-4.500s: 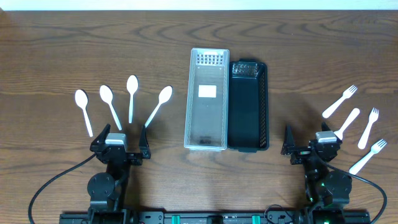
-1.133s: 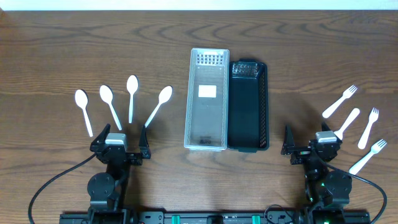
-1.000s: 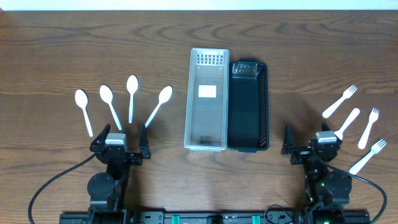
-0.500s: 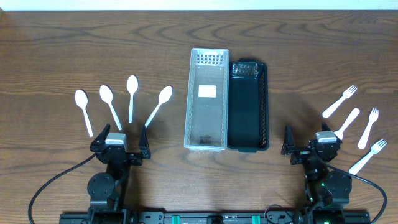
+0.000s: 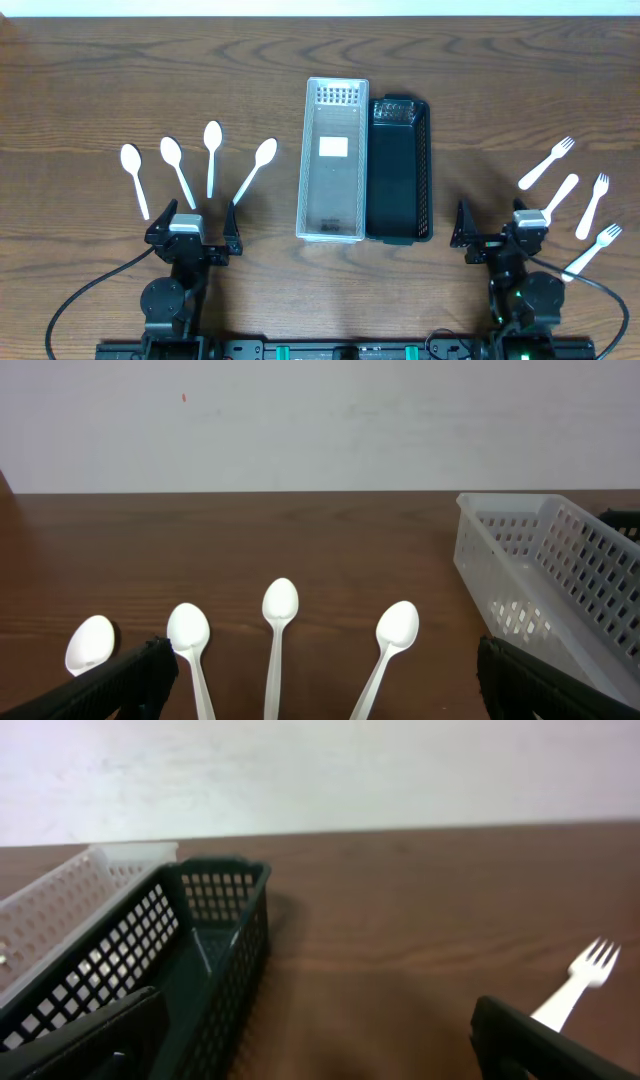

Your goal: Pack container

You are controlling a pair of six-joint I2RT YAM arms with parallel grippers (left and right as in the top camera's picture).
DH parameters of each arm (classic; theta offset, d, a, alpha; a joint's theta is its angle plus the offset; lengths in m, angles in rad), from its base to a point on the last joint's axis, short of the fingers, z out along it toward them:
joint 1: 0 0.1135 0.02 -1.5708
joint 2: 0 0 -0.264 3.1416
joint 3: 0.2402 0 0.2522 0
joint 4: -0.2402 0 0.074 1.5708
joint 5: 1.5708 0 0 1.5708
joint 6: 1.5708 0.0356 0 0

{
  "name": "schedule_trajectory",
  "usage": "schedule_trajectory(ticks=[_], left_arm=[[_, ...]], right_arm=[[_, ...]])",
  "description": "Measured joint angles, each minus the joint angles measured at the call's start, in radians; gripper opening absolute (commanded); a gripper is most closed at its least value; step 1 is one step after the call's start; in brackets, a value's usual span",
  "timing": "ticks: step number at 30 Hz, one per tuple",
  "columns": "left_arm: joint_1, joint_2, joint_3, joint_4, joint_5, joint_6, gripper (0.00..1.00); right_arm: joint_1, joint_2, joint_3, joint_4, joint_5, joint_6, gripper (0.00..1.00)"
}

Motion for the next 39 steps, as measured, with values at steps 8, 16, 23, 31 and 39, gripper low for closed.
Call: schedule_trajectory(ticks=[8,16,23,31,39], left_arm=[[0.0,0.001,0.004,-0.004,0.0,-0.032,0.98],[0.0,0.142,0.222,-0.312,0.002,-0.134,0.98],[0.0,0.495,0.684,-0.58,-0.001,-0.156,0.98],[0.0,0.84,0.999,-0.81,-0.001,-0.149,0.98],[-0.001,0.988,1.004,-0.835,-0.001,-0.149,0.98]], right_arm=[[0.0,0.246,0.157,-0.202,-0.02,0.072,0.99],[-0.061,0.665,0.685,-0.482,-0.031,0.076,0.99],[-0.187,1.091,1.128,-0.845,-0.083,0.065,0.99],[-0.27,1.308,1.286,-0.828,-0.074,0.064,0.99],[-0.428,1.505,1.289,-0.8,-0.023,0.131,0.99]])
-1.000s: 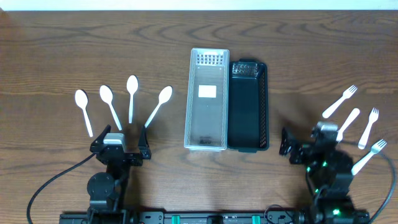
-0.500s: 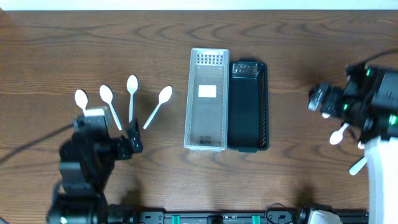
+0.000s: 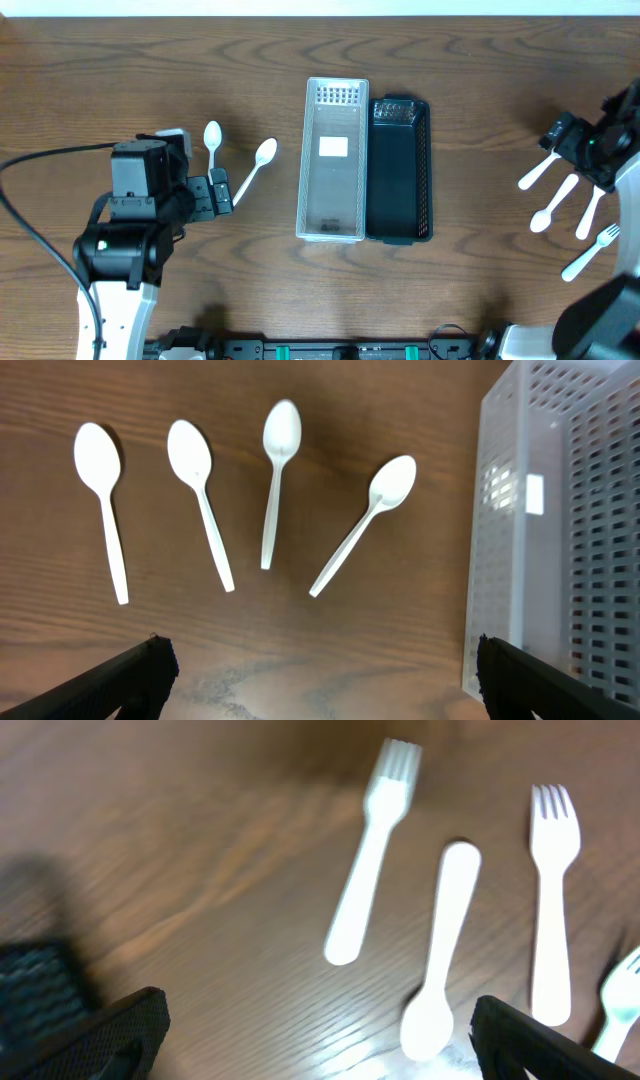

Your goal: Pack container

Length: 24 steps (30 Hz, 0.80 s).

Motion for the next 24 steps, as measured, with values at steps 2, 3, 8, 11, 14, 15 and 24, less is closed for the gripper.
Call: schedule_trajectory(ticks=[2,3,8,11,14,15,24], left_arm=[[0.0,0.018,0.0,0.0,0.0,0.0,0.98],[0.0,0.025,0.0,0.0,0.0,0.0,0.98],[0.0,0.042,0.0,0.0,0.0,0.0,0.98],[0.0,0.044,0.0,0.0,0.0,0.0,0.98],[0.0,0.044,0.0,0.0,0.0,0.0,0.98],[0.0,0.044,0.0,0.0,0.0,0.0,0.98],[0.0,0.044,0.0,0.0,0.0,0.0,0.98]], right_arm=[[-0.027,0.044,0.0,0.01,0.006,0.01,0.99],[-0.037,0.069,0.001,0.012,0.009,0.017,0.99],[-0.051,0.227,0.116,-0.059,0.023,0.038,0.99],[-0.051,0.294,0.202,-0.106,0.024,0.042,0.99],[-0.051,0.366,0.307,-0.15,0.024,0.046,0.99],[-0.05,0.385,0.335,-0.161,0.026,0.047,0.99],[-0.028,0.51,0.396,-0.187,0.028,0.061,0.99]])
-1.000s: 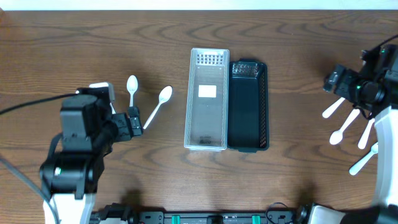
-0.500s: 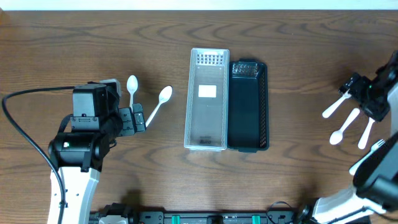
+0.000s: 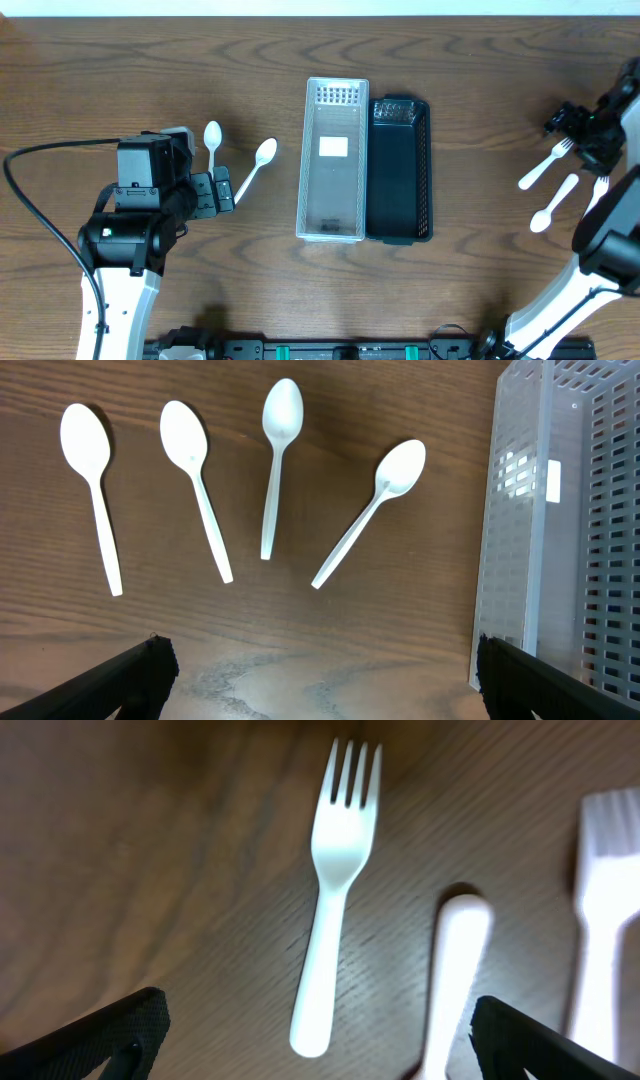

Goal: Pack container
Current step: 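Lower right gripper and grasp the top white fork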

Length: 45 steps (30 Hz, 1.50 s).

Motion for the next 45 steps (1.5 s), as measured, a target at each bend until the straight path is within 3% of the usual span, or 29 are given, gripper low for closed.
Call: schedule_trajectory(ticks=[9,36,45], left_arm=[[0.0,0.0,0.0,0.0,0.0,0.0,0.98],[0.0,0.0,0.0,0.0,0.0,0.0,0.98],[0.0,0.0,0.0,0.0,0.0,0.0,0.98]], right_arm=[[0.047,0.101,0.0,0.024,0.019,0.014,0.99],[0.052,0.109,-0.087,0.161,0.1,0.009,0.99],[0.054,0.1,-0.103,0.177,0.102,0.006,0.72]])
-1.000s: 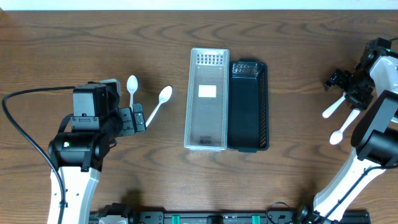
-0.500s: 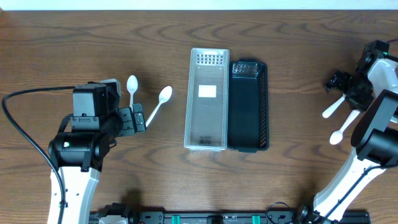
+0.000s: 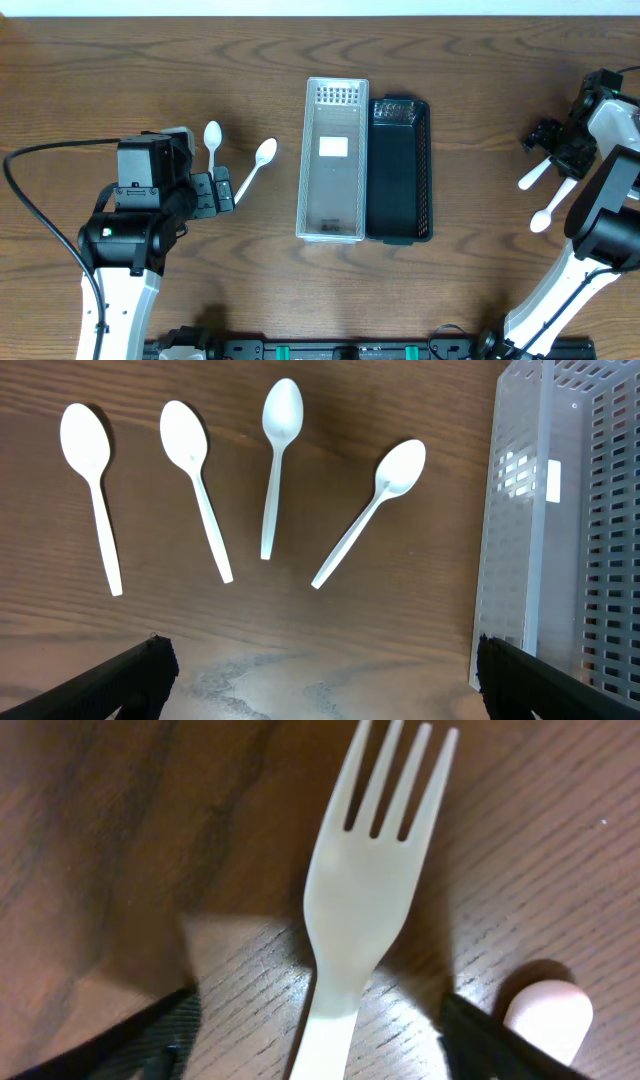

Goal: Pack container
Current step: 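Lower right gripper and grasp the top white fork, then carry the fork left and lower it into the dark green basket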

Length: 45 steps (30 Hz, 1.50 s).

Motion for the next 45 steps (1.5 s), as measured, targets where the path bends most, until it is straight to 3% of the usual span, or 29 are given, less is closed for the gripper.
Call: schedule_trajectory(ticks=[8,16,18,28,35,45], left_arm=[[0.0,0.0,0.0,0.0,0.0,0.0,0.98],[0.0,0.0,0.0,0.0,0.0,0.0,0.98],[0.0,0.0,0.0,0.0,0.0,0.0,0.98],[0.0,0.0,0.0,0.0,0.0,0.0,0.98],[0.0,0.0,0.0,0.0,0.0,0.0,0.98],[0.0,0.0,0.0,0.0,0.0,0.0,0.98]], right_arm=[[0.0,0.0,-0.001,0.004,0.001,-0.003,0.51],[0.0,0.0,-0.002,0.018,0.004,-0.004,0.39],[0.0,0.0,-0.002,0.022,0.005,-0.005,0.3],[0.0,-0.001,-0.003,0.045,0.008,-0.007,0.19],[0.0,-0.002,-0.005,0.056,0.007,-0.007,0.02],[0.019,-0.005,-0.005,0.055,0.008,-0.011,0.01]])
